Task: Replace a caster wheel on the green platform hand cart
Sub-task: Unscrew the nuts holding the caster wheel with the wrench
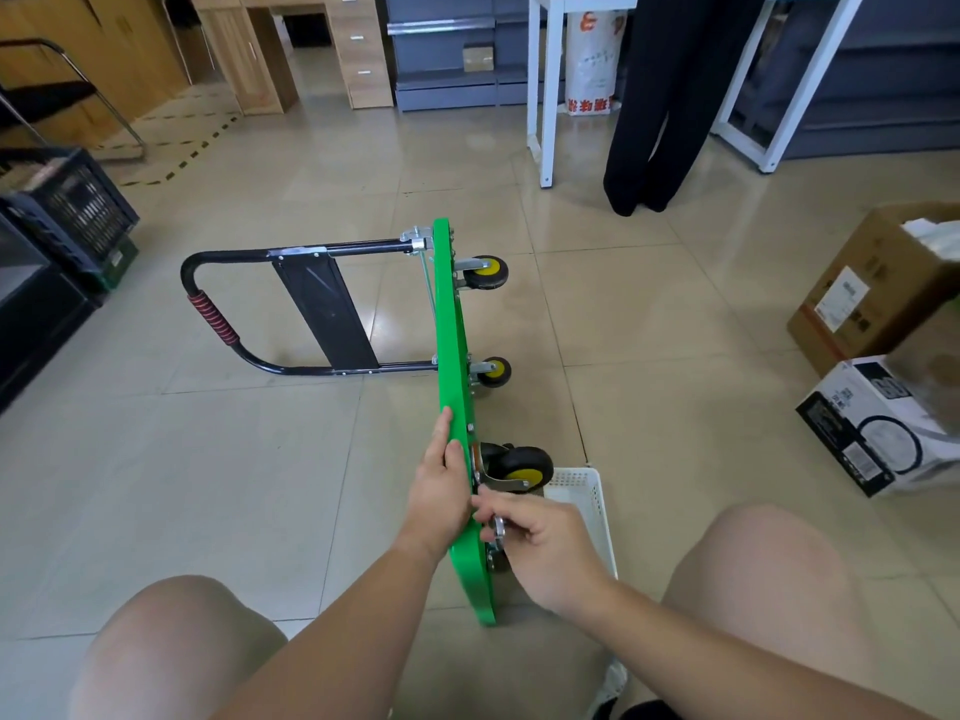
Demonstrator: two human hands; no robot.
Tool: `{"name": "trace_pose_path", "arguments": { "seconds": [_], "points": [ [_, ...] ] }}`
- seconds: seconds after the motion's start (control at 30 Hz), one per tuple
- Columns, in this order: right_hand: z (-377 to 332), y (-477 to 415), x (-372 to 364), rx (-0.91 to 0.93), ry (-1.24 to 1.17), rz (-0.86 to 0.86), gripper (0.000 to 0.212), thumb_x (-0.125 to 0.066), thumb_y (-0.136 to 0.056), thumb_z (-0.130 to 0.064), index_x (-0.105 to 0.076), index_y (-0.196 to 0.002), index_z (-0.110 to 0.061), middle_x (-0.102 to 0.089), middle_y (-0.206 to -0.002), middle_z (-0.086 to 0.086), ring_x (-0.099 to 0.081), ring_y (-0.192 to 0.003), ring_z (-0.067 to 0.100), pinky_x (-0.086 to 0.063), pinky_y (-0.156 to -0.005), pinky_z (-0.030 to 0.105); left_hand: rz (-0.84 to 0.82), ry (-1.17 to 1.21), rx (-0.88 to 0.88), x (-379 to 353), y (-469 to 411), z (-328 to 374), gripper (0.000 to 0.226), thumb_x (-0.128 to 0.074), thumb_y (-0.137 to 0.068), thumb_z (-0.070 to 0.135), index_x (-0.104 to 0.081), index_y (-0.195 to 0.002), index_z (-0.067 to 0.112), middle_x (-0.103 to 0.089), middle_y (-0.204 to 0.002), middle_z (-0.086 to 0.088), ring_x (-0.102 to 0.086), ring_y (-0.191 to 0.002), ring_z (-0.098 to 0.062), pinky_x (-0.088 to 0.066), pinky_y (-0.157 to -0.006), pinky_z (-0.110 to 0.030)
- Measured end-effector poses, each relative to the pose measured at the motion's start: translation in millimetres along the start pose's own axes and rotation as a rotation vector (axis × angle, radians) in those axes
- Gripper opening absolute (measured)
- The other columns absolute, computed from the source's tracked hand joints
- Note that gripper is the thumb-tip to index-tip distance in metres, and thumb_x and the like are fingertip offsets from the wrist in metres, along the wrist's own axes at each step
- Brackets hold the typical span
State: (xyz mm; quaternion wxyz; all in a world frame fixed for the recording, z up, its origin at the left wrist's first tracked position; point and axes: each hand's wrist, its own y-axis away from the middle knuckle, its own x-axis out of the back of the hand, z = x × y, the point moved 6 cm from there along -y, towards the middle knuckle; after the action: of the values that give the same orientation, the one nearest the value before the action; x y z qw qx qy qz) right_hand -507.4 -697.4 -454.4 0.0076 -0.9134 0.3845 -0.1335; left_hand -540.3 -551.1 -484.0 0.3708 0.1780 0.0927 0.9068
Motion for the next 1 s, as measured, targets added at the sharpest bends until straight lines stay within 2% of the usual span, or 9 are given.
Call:
{"name": "trace_pose_path", "arguments": {
  "seconds": [0.07, 0.13, 0.23, 0.3, 0.4, 0.5, 0.63, 0.77, 1.0],
  "points": [
    [-6.4, 1.0, 6.0, 0.006, -0.011, 0.083, 0.059, -0.054, -0.085, 0.003, -0.073, -0.098, -0.052, -0.072, -0.108, -0.024, -0.068, -0.108, 0.008, -0.056, -0.095, 0.039, -0.009, 0.002, -0.017, -0.3, 1.6, 2.4, 0.048, -0.032, -0.11, 0.032, -0.031, -0.155, 0.049, -0.066, -0.099, 0.014, -0.06, -0.084, -0.017, -0.051, -0.091, -0.037],
    [-18.2, -5.4, 14.4, -0.015, -0.059, 0.126, 0.056, -0.059, -0.085, -0.003, -0.072, -0.093, -0.056, -0.073, -0.1, -0.022, -0.07, -0.096, 0.005, -0.056, -0.091, 0.027, -0.014, -0.003, -0.03, -1.5, 2.2, 1.7, 0.049, -0.032, -0.11, 0.031, -0.03, -0.157, 0.045, -0.063, -0.104, 0.019, -0.058, -0.095, -0.011, -0.046, -0.096, -0.034],
    [-30.7, -24.6, 31.9, -0.017, -0.097, 0.185, 0.048, -0.067, -0.087, 0.004, -0.074, -0.084, -0.044, -0.074, -0.091, -0.023, -0.068, -0.089, -0.003, -0.05, -0.087, 0.014, 0.005, -0.052, -0.06, 0.0, 5.9, 4.2, 0.05, -0.031, -0.11, 0.033, -0.028, -0.158, 0.042, -0.057, -0.144, 0.009, -0.055, -0.121, -0.011, -0.038, -0.106, -0.027],
    [-33.9, -42.9, 39.6, -0.052, -0.115, 0.169, 0.042, -0.068, -0.089, 0.002, -0.075, -0.083, -0.039, -0.075, -0.089, -0.019, -0.069, -0.089, 0.0, -0.053, -0.089, 0.019, 0.008, -0.091, -0.069, 0.6, 8.7, 8.1, 0.049, -0.03, -0.111, 0.03, -0.028, -0.159, 0.039, -0.053, -0.148, 0.008, -0.054, -0.123, -0.009, -0.034, -0.1, -0.017],
    [-37.0, -70.4, 43.8, -0.152, -0.129, 0.112, 0.031, -0.068, -0.093, -0.006, -0.073, -0.084, -0.036, -0.077, -0.085, -0.008, -0.072, -0.087, 0.009, -0.06, -0.084, 0.027, 0.002, -0.11, -0.057, -1.4, 11.1, 12.7, 0.048, -0.028, -0.112, 0.03, -0.029, -0.157, 0.043, -0.059, -0.128, 0.014, -0.056, -0.096, -0.001, -0.037, -0.081, -0.011],
    [-34.7, -94.0, 44.0, -0.242, -0.132, 0.062, 0.016, -0.066, -0.094, -0.007, -0.071, -0.095, -0.022, -0.076, -0.092, 0.01, -0.072, -0.089, 0.017, -0.061, -0.081, 0.028, -0.01, -0.084, -0.048, -3.8, 10.1, 10.7, 0.049, -0.027, -0.111, 0.034, -0.025, -0.158, 0.048, -0.048, -0.151, 0.011, -0.052, -0.113, -0.005, -0.034, -0.099, -0.021],
    [-26.6, -118.1, 32.3, -0.303, -0.052, -0.05, 0.013, -0.065, -0.095, -0.008, -0.071, -0.106, -0.009, -0.075, -0.099, 0.011, -0.073, -0.093, 0.024, -0.061, -0.083, 0.035, -0.01, -0.059, -0.037, -2.9, 8.8, 8.3, 0.049, -0.027, -0.111, 0.035, -0.025, -0.158, 0.047, -0.039, -0.16, 0.009, -0.041, -0.14, -0.011, -0.03, -0.122, -0.034],
    [-22.5, -133.5, 18.9, -0.342, -0.012, -0.163, 0.009, -0.063, -0.096, -0.009, -0.07, -0.093, -0.014, -0.074, -0.097, 0.009, -0.073, -0.091, 0.022, -0.061, -0.085, 0.04, -0.008, -0.065, -0.024, -1.6, 9.8, 10.2, 0.049, -0.027, -0.111, 0.034, -0.026, -0.158, 0.047, -0.039, -0.16, 0.01, -0.04, -0.143, -0.014, -0.029, -0.123, -0.036],
    [-10.5, -149.7, 11.3, -0.445, -0.051, -0.217, 0.01, -0.064, -0.096, -0.013, -0.071, -0.098, -0.006, -0.073, -0.102, 0.019, -0.074, -0.092, 0.028, -0.061, -0.085, 0.041, -0.015, -0.065, -0.028, -1.1, 8.0, 9.0, 0.048, -0.027, -0.111, 0.036, -0.026, -0.157, 0.049, -0.038, -0.16, 0.012, -0.038, -0.144, -0.012, -0.029, -0.121, -0.032]
  ]
}}
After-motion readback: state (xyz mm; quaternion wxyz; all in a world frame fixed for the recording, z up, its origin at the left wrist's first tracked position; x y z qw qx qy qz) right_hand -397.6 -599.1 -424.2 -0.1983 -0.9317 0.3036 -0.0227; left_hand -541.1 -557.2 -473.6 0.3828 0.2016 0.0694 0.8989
